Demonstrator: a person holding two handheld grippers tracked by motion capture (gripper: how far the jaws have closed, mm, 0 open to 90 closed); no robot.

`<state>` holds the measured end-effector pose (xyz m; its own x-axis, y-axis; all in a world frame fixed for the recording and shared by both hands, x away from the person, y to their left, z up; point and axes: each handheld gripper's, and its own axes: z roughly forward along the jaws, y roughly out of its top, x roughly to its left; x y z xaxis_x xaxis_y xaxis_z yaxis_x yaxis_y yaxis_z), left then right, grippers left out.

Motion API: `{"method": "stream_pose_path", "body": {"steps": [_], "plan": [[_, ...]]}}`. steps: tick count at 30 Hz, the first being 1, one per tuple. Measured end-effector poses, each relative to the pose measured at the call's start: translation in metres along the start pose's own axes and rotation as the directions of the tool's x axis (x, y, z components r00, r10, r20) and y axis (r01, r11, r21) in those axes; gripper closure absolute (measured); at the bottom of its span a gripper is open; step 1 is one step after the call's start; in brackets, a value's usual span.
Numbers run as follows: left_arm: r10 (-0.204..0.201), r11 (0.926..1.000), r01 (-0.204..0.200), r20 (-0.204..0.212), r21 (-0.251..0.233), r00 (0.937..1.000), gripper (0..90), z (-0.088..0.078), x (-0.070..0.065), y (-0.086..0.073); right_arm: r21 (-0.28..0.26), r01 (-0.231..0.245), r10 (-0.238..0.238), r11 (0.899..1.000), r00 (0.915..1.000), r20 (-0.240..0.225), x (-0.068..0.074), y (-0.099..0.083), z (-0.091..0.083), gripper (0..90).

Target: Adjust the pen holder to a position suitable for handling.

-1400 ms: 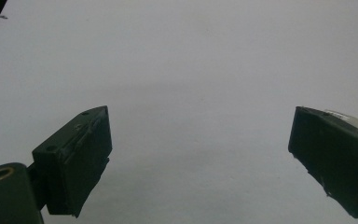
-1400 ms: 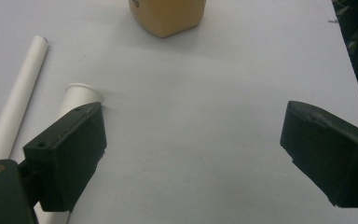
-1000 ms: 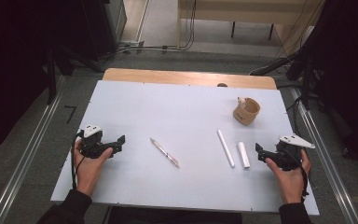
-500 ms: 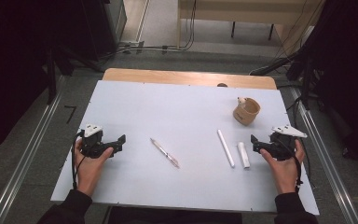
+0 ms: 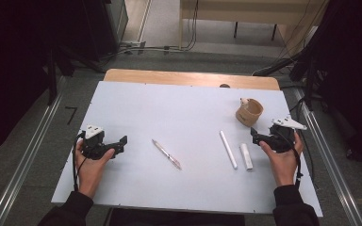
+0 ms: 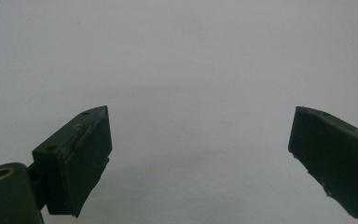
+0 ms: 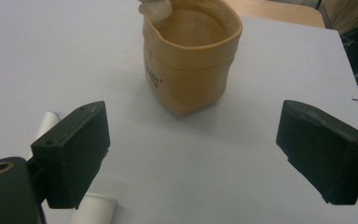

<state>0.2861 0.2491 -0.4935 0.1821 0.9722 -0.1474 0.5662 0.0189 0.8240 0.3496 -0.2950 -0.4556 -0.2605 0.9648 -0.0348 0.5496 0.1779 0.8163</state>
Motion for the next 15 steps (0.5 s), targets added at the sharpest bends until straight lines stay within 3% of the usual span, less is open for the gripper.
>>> {"method": "stream_pose_path", "body": {"steps": [15], "plan": [[0.006, 1.0, -0.006, 0.002, 0.002, 1.0, 7.2, 0.0, 0.0, -0.001, -0.027, 0.037, -0.036, 0.999, 0.9993, 0.005, 0.012, 0.02, 0.018, 11.3]]}}
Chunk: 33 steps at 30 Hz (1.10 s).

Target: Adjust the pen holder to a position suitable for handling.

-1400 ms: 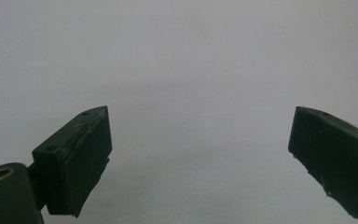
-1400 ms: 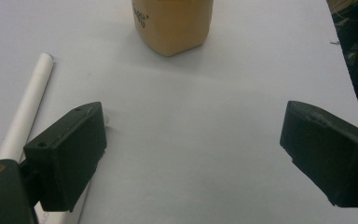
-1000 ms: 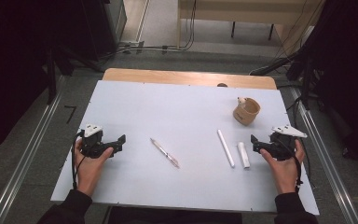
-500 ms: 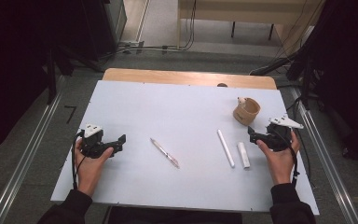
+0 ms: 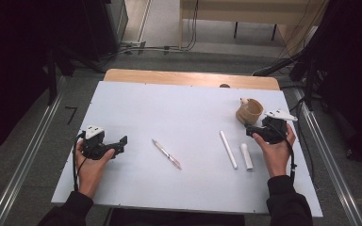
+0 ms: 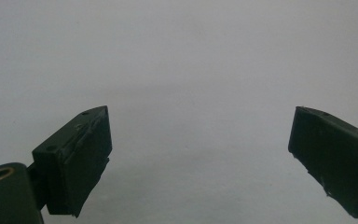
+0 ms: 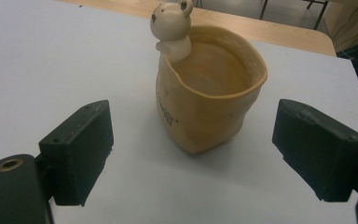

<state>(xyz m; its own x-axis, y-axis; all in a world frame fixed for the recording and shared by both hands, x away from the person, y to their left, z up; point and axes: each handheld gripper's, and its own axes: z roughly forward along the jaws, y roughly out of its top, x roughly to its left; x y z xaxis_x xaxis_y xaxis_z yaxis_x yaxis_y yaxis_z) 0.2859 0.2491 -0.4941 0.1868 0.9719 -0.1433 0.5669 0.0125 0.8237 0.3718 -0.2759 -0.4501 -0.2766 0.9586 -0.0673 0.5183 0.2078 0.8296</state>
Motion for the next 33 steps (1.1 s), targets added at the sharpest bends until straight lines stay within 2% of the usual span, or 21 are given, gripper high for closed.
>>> {"method": "stream_pose_path", "body": {"steps": [13, 26, 33], "plan": [[-0.002, 1.0, 0.002, 0.002, 0.003, 1.0, 7.2, 0.0, 0.0, 0.0, -0.021, 0.009, -0.009, 1.0, 1.0, 0.0, 0.004, 0.01, 0.012, 13.7], [0.0, 1.0, 0.0, 0.009, 0.006, 1.0, 7.2, 0.001, 0.0, -0.001, -0.032, 0.021, -0.021, 0.999, 0.9998, 0.005, 0.008, 0.019, 0.028, 21.7], [-0.003, 1.0, 0.003, 0.012, 0.008, 0.9999, 7.2, 0.001, 0.001, -0.002, -0.036, 0.029, -0.029, 0.999, 0.9995, 0.011, 0.014, 0.023, 0.043, 30.6]]}}
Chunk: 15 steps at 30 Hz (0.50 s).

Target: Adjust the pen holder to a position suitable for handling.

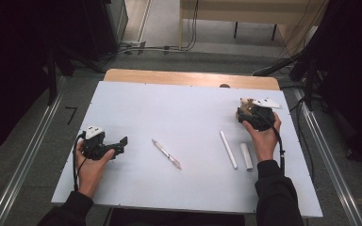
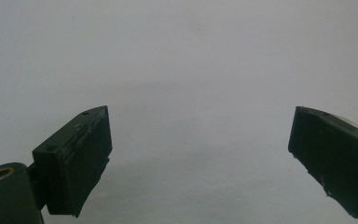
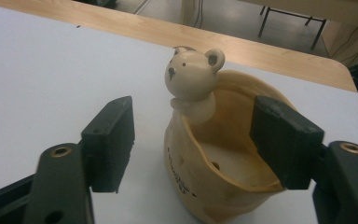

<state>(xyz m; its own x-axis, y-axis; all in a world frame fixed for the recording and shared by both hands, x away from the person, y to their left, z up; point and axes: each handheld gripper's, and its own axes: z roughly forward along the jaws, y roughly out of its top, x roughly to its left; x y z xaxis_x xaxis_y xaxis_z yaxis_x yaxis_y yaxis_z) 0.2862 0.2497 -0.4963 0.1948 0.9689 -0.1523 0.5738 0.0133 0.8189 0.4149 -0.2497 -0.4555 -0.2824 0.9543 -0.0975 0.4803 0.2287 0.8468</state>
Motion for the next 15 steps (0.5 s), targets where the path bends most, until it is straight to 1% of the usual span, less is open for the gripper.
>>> {"method": "stream_pose_path", "body": {"steps": [3, 4, 5, 8, 11, 12, 15], "plan": [[0.002, 1.0, -0.002, 0.0, 0.001, 1.0, 7.2, 0.0, 0.0, 0.0, 0.004, -0.001, 0.001, 1.0, 1.0, -0.005, 0.0, 0.0, 0.004, 32.2], [0.0, 1.0, 0.0, 0.001, 0.001, 1.0, 7.2, 0.0, 0.0, 0.0, 0.002, -0.007, 0.007, 1.0, 0.9999, -0.011, 0.001, 0.001, 0.006, 36.3], [-0.002, 1.0, 0.002, 0.001, 0.0, 1.0, 7.2, 0.0, 0.0, 0.0, 0.002, -0.007, 0.007, 1.0, 0.9999, -0.011, 0.001, 0.001, 0.006, 36.3], [-0.005, 1.0, 0.005, 0.0, -0.001, 1.0, 7.9, 0.0, 0.0, 0.0, 0.006, -0.003, 0.003, 1.0, 1.0, 0.009, 0.003, 0.002, 0.012, 42.5], [-0.006, 1.0, 0.006, 0.002, 0.0, 1.0, 7.9, -0.001, 0.0, 0.0, 0.016, -0.011, 0.011, 1.0, 0.9999, 0.003, 0.003, 0.002, 0.016, 44.7], [-0.006, 1.0, 0.006, 0.003, -0.002, 1.0, 7.9, -0.001, 0.001, 0.0, 0.011, -0.014, 0.014, 1.0, 0.9999, 0.002, 0.003, 0.002, 0.019, 47.9], [-0.006, 1.0, 0.006, 0.004, -0.001, 1.0, 7.9, -0.001, 0.001, 0.0, 0.014, -0.02, 0.02, 1.0, 0.9998, 0.006, 0.003, 0.003, 0.021, 51.9]]}}
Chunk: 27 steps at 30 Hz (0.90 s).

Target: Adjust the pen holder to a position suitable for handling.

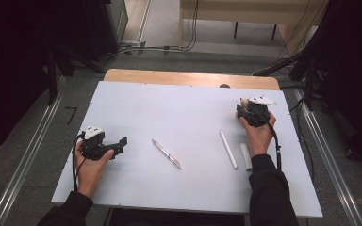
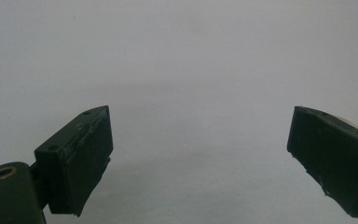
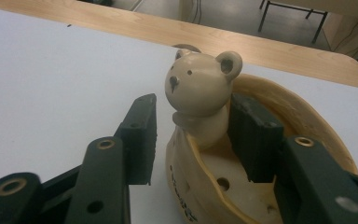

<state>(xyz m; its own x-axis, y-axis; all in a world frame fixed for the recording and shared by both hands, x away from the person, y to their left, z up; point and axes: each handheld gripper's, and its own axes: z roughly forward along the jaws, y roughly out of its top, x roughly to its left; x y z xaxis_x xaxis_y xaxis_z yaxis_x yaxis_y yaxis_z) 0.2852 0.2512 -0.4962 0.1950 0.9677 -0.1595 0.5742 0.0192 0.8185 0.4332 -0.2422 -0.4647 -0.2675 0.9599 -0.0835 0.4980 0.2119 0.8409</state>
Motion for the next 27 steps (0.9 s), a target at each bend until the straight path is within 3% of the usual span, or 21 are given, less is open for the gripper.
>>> {"method": "stream_pose_path", "body": {"steps": [9, 27], "plan": [[0.001, 1.0, -0.001, 0.001, 0.002, 1.0, 7.9, 0.0002, 0.0, -0.0003, 0.016, -0.039, 0.039, 0.999, 0.9991, -0.016, -0.0035, -0.0023, 0.0063, 62.9], [0.005, 1.0, -0.005, 0.007, 0.006, 1.0, 7.9, 0.0009, -0.0005, -0.0005, 0.019, -0.052, 0.053, 0.998, 0.9975, -0.047, -0.0038, -0.0019, 0.0051, 63.4]]}}
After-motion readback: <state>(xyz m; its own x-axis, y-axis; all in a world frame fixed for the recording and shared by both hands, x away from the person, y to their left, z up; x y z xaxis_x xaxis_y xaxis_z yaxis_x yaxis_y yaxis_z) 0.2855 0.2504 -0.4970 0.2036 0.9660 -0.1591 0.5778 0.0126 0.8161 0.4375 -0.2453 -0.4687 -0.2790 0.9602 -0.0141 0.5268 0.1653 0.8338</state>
